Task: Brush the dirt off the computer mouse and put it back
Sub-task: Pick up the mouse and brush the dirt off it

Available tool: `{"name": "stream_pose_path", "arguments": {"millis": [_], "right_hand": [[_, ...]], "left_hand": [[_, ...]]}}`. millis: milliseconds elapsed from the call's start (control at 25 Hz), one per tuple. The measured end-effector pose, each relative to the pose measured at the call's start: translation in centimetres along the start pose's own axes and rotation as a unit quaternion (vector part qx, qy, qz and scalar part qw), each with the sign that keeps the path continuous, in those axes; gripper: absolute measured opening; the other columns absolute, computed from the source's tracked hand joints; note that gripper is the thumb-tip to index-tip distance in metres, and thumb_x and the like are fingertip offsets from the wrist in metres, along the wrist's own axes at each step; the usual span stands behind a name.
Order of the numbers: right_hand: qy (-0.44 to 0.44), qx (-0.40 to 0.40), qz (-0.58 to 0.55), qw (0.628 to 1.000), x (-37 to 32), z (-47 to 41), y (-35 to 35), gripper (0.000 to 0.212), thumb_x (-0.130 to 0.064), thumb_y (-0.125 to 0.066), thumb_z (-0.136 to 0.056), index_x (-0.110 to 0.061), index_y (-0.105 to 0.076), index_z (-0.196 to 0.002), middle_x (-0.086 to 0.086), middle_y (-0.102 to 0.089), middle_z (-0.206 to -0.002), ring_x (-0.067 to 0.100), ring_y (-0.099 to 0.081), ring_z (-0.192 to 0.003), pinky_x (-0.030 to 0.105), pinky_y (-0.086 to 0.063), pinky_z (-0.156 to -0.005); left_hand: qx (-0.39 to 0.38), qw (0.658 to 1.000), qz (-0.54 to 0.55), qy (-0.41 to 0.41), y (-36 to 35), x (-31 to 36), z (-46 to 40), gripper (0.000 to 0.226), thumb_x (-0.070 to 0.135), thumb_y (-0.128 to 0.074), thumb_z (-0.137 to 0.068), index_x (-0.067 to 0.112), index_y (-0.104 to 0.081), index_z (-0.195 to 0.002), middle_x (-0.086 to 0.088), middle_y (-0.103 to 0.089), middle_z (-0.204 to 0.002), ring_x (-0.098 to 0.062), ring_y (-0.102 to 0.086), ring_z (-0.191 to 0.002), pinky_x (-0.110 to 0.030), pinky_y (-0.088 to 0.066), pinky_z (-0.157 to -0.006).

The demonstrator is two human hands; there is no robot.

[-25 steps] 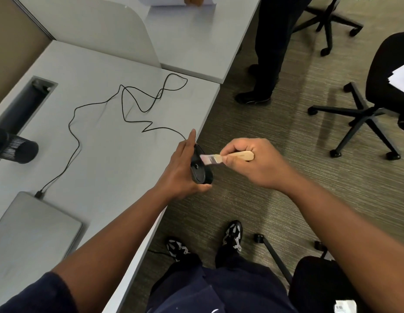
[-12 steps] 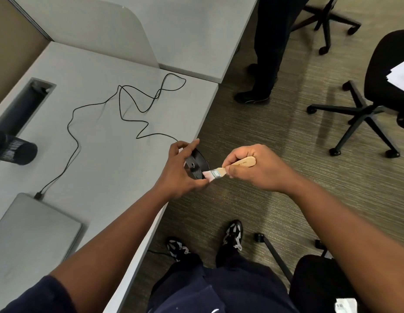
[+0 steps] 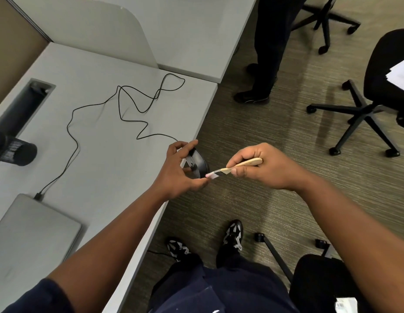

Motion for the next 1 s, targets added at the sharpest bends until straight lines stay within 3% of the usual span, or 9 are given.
{"name": "stream_pose_path", "arguments": {"millis": [160,320,440,560,680,840,1000], "right_hand": [[0.013,0.005,-0.062,0.998,-0.4,-0.1,-0.4,0.009,-0.023,-0.078,-0.093,-0.029,-0.081,-0.099,0.005,-0.075,-0.085,0.007,-0.059,-0.071,0.022,-0.048,-0.064],[0.021,0.024,-0.136,0.99,-0.7,0.0,-0.2,0.019,-0.033,-0.081,-0.085,-0.024,-0.081,-0.102,0.022,-0.075,-0.096,0.027,-0.064,-0.083,0.044,-0.052,-0.078],[0.017,0.014,-0.162,0.987,-0.5,-0.1,-0.7,0.024,-0.036,-0.082,-0.084,-0.023,-0.081,-0.104,0.025,-0.074,-0.098,0.029,-0.065,-0.086,0.048,-0.052,-0.082],[0.004,-0.004,-0.102,0.995,0.2,-0.2,-0.8,0.01,-0.025,-0.079,-0.092,-0.027,-0.081,-0.102,0.017,-0.074,-0.098,0.025,-0.063,-0.085,0.043,-0.051,-0.078],[-0.013,0.007,-0.059,0.998,0.8,-0.2,-0.2,0.011,-0.021,-0.078,-0.095,-0.032,-0.081,-0.099,0.011,-0.075,-0.095,0.017,-0.062,-0.079,0.035,-0.051,-0.073],[-0.004,0.026,-0.08,0.996,0.3,-0.3,0.1,0.009,-0.021,-0.078,-0.094,-0.027,-0.08,-0.1,0.005,-0.076,-0.089,0.007,-0.06,-0.073,0.02,-0.048,-0.064],[-0.012,0.039,-0.08,0.996,0.4,-0.3,0.4,0.008,-0.018,-0.078,-0.095,-0.024,-0.08,-0.1,0.01,-0.075,-0.091,0.012,-0.061,-0.075,0.028,-0.049,-0.068]], "left_hand": [[-0.008,1.0,0.027,-0.001,0.2,0.0,0.1,0.106,0.02,-0.103,-0.068,0.044,-0.042,-0.152,0.011,-0.031,-0.15,-0.005,-0.048,-0.134,-0.002,-0.049,-0.089],[-0.016,0.998,0.053,-0.001,0.4,-0.1,0.1,0.107,0.01,-0.101,-0.069,0.055,-0.038,-0.144,0.009,-0.032,-0.152,-0.013,-0.048,-0.136,-0.003,-0.049,-0.089],[-0.013,0.998,0.062,0.001,0.4,-0.1,0.0,0.108,0.01,-0.1,-0.069,0.053,-0.038,-0.146,0.009,-0.032,-0.154,-0.017,-0.047,-0.14,-0.009,-0.052,-0.094],[-0.012,0.998,0.067,0.009,0.6,-0.2,-0.2,0.11,0.016,-0.101,-0.067,0.051,-0.038,-0.15,0.01,-0.032,-0.158,-0.02,-0.047,-0.143,-0.021,-0.052,-0.102],[-0.014,0.997,0.076,0.015,0.6,-0.3,-0.4,0.111,0.012,-0.101,-0.069,0.048,-0.038,-0.153,0.01,-0.032,-0.161,-0.024,-0.046,-0.145,-0.027,-0.052,-0.105],[-0.021,0.996,0.082,0.021,0.5,-0.1,-0.5,0.115,0.024,-0.103,-0.067,0.046,-0.036,-0.157,0.011,-0.03,-0.165,-0.021,-0.046,-0.145,-0.02,-0.051,-0.101],[-0.012,0.994,0.11,0.022,1.0,0.6,-0.4,0.111,0.046,-0.099,-0.065,0.043,-0.037,-0.157,0.011,-0.032,-0.164,-0.019,-0.047,-0.142,-0.014,-0.054,-0.094]]}}
Point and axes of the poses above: each hand's wrist, its own z-axis away from the middle knuckle, its own y-axis out of the back of the hand, x = y × z, the point moved 8 cm from there along -z, towards the middle knuckle
